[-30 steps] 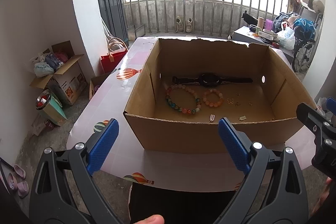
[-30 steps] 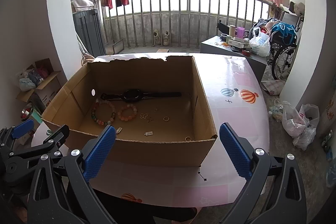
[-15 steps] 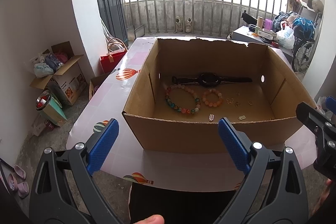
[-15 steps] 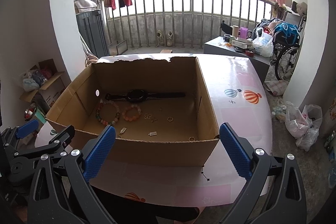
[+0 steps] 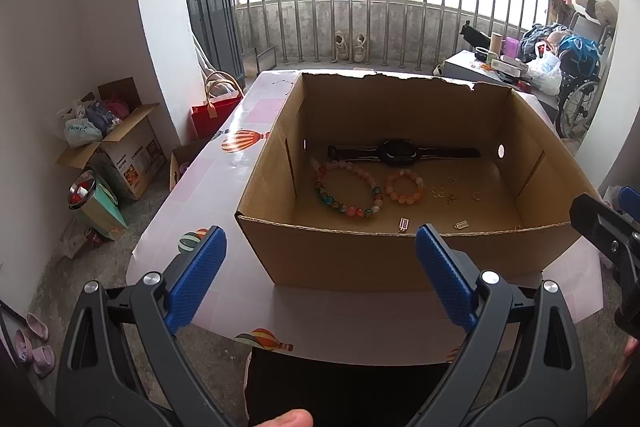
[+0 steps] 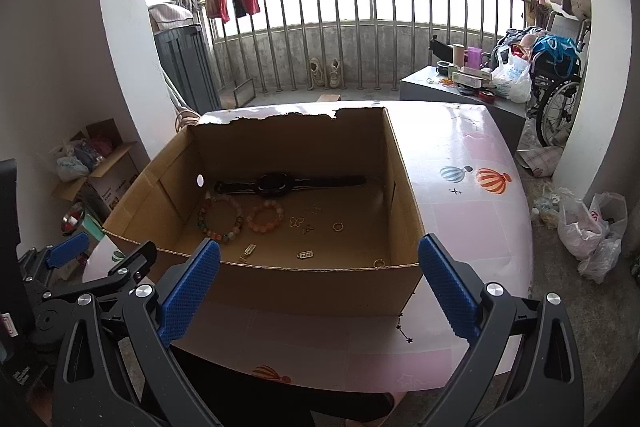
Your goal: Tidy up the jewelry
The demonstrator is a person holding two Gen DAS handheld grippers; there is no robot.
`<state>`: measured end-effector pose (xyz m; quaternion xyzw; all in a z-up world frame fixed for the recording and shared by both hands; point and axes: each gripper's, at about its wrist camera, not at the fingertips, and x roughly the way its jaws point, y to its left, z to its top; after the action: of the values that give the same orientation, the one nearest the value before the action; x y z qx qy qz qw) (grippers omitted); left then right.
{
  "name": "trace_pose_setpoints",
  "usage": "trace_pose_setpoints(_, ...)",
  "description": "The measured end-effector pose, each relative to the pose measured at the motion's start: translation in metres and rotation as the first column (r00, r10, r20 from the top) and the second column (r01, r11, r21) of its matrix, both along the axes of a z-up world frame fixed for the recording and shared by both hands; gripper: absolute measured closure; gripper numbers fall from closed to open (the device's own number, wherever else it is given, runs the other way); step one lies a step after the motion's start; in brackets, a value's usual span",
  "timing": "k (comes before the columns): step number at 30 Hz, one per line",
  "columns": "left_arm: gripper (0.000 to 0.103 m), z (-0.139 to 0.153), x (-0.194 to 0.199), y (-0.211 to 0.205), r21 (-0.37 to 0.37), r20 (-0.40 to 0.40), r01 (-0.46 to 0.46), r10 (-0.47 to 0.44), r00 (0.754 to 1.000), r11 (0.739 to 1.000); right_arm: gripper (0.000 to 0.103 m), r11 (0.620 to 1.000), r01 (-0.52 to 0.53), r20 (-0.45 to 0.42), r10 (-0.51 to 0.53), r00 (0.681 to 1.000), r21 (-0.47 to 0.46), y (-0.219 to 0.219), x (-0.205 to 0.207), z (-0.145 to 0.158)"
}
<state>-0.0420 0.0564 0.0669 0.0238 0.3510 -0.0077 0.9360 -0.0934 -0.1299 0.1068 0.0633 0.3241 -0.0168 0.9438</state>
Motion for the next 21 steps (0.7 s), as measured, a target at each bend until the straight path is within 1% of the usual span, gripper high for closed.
trace_pose_setpoints(8,0.011,0.0001,-0.0034,-0.0096,0.017,0.004,0.026,-0.026,1.0,1.0,0.006,1.0,0.008,0.0,-0.008,1.0,-0.017,0.0011,-0.001,0.0012)
trace_pose_setpoints(21,0.011,0.0015,-0.0052,-0.0095,0.016,0.01,0.025,-0.025,1.0,1.0,0.006,1.0,0.018,0.0,-0.018,1.0,-0.022,-0.0009,-0.0013,0.001)
